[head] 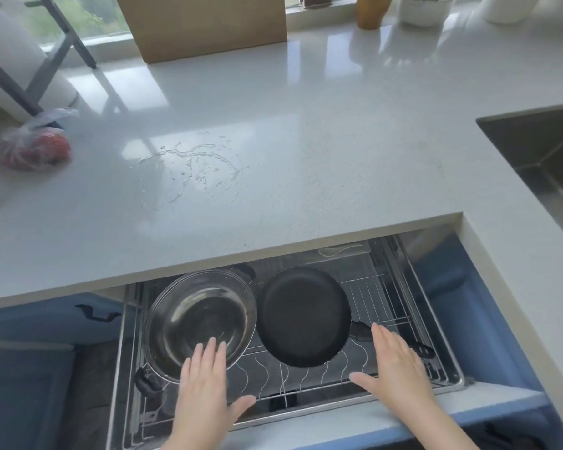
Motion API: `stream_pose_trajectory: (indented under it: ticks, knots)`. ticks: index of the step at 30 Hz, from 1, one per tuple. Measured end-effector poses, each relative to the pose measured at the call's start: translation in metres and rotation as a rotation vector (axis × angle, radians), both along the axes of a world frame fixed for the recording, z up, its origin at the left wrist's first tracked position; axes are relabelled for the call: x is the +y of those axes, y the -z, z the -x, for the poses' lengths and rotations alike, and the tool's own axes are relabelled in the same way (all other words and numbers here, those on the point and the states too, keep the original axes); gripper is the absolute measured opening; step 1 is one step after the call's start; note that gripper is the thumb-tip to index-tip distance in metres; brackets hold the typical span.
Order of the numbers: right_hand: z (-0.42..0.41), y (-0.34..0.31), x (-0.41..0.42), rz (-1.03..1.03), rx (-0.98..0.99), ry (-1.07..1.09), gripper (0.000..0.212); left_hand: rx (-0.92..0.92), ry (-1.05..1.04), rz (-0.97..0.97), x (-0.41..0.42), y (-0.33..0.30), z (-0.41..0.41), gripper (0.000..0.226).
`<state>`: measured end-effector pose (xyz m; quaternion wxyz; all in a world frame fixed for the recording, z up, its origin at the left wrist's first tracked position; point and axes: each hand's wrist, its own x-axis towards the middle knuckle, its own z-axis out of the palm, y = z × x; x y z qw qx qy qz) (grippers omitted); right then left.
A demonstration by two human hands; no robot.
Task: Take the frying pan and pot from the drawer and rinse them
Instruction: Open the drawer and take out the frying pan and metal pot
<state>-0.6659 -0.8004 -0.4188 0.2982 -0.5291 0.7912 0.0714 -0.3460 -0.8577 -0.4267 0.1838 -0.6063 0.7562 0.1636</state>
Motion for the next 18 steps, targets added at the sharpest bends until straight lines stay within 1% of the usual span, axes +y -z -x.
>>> stream_pose_trajectory:
  ticks: [3,5,7,10,15,18]
  knots:
    - [0.020,0.025,-0.024,-0.003,0.014,-0.037,0.109,0.022,0.192,-0.022,-0.040,0.019,0.038,0.129]
    - [0.031,0.042,-0.037,-0.011,0.025,-0.072,0.110,-0.027,0.303,-0.048,-0.064,0.028,0.058,0.137]
    - [0.040,0.058,-0.046,-0.033,0.032,-0.112,0.112,-0.092,0.353,-0.068,-0.085,0.039,0.072,0.141]
    - [0.049,0.081,-0.057,-0.064,0.015,-0.145,0.119,-0.201,0.364,-0.164,-0.107,0.058,0.086,0.139]
    - [0.059,0.108,-0.066,-0.099,-0.024,-0.204,0.126,-0.362,0.419,-0.217,-0.131,0.084,0.098,0.146]
    - [0.058,0.119,-0.070,-0.151,-0.033,-0.229,0.129,-0.440,0.434,-0.209,-0.139,0.093,0.100,0.146]
